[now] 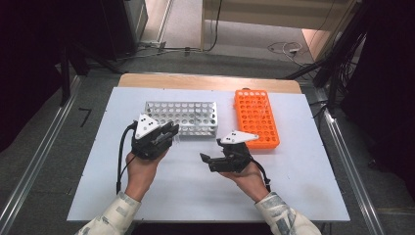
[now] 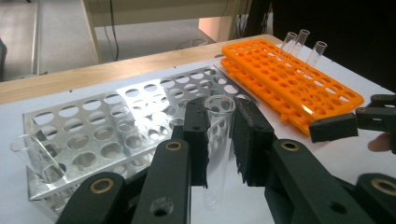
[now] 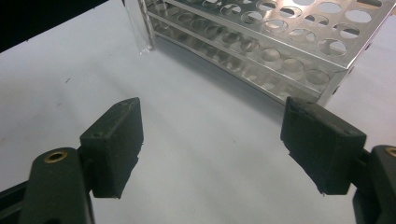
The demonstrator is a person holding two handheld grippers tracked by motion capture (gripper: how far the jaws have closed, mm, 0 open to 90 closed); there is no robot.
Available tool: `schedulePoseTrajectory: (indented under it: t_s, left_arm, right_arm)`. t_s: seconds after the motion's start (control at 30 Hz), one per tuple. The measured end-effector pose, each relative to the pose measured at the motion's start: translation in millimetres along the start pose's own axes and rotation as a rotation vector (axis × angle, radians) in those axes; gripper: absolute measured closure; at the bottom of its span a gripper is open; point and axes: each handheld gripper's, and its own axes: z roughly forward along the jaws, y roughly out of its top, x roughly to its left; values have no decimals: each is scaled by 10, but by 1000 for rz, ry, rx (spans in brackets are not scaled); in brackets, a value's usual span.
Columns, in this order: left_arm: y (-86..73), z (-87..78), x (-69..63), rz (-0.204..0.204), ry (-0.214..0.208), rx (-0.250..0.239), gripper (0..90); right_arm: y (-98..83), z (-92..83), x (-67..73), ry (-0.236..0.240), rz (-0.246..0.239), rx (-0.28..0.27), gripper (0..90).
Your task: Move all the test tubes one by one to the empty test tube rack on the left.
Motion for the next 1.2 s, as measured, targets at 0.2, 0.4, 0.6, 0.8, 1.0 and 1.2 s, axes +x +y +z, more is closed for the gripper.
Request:
schedulePoseTrajectory:
  t_s: [0.2, 0.4, 0.6, 0.8, 1.0, 1.2]
  left_arm:
    - [66, 5, 98, -8, 33, -6, 760]
    - [135, 13, 215, -17, 72, -13, 761]
    - [179, 27, 322, -24, 102, -18, 760]
    - [211, 36, 428, -29, 136, -27, 761]
    - [238, 50, 526, -42, 174, -44, 761]
    - [232, 117, 588, -44, 202, -41, 761]
  right_arm:
    - [1, -2, -5, 0, 0, 0, 197]
    - [1, -3, -14, -3, 5, -2, 194]
    - [2, -5, -14, -1, 6, -2, 194]
    - [2, -9, -19, -1, 3, -4, 194]
    - [1, -11, -20, -1, 5, -3, 194]
    - [1, -13, -20, -1, 6, -3, 196]
